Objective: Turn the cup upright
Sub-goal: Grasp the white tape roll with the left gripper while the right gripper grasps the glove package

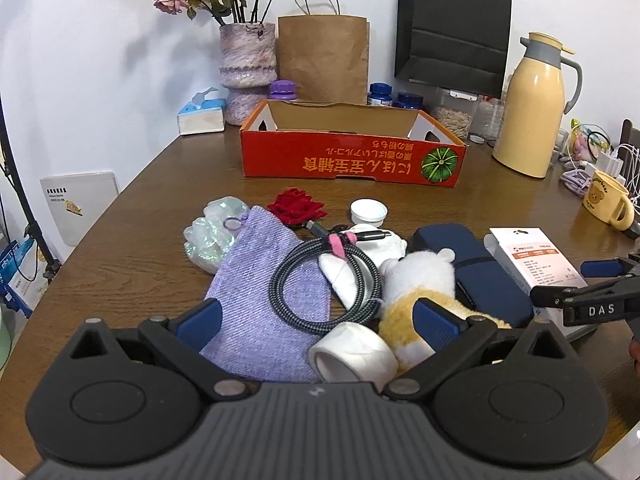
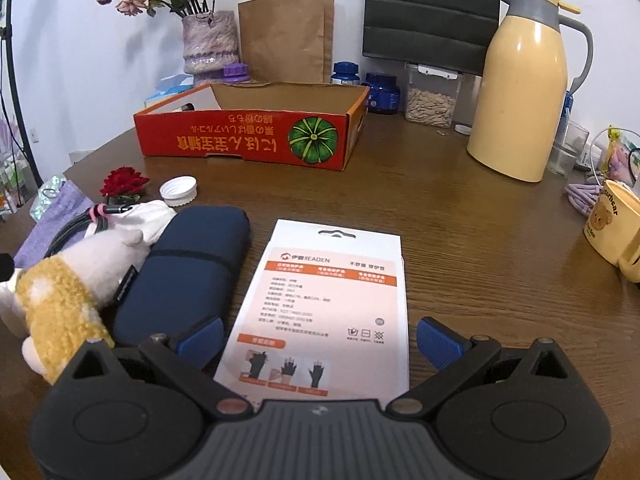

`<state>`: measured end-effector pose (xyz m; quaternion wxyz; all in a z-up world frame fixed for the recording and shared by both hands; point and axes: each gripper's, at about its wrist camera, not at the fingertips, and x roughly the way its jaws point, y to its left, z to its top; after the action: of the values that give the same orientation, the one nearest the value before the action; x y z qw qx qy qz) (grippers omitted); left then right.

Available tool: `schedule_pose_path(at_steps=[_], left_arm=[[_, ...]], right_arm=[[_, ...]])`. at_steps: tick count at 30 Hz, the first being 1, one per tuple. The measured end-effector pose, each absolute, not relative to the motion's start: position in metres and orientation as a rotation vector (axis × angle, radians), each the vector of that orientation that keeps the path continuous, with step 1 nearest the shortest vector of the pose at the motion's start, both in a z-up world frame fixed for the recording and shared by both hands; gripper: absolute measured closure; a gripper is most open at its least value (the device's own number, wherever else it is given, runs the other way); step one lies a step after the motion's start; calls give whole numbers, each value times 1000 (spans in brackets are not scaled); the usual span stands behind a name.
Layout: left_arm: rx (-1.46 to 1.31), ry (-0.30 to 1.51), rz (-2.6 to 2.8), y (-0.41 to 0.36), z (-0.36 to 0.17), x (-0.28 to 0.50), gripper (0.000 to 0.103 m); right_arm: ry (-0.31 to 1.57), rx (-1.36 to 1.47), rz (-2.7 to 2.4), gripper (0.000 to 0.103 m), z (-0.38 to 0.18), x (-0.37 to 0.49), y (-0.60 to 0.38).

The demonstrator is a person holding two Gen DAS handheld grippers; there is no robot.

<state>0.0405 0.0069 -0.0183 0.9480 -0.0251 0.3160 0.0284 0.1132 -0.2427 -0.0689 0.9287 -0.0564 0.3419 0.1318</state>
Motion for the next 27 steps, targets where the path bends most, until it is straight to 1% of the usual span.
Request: schedule_pose_path(at_steps=[10,27], left_arm=[[-41,681,60,17,-29,37,0],[-28,643,-56,17,-46,36,0]], right_arm=[[766,-90,231,0,-83,125,-245],[687,-75,259,1,-90,110,-250]])
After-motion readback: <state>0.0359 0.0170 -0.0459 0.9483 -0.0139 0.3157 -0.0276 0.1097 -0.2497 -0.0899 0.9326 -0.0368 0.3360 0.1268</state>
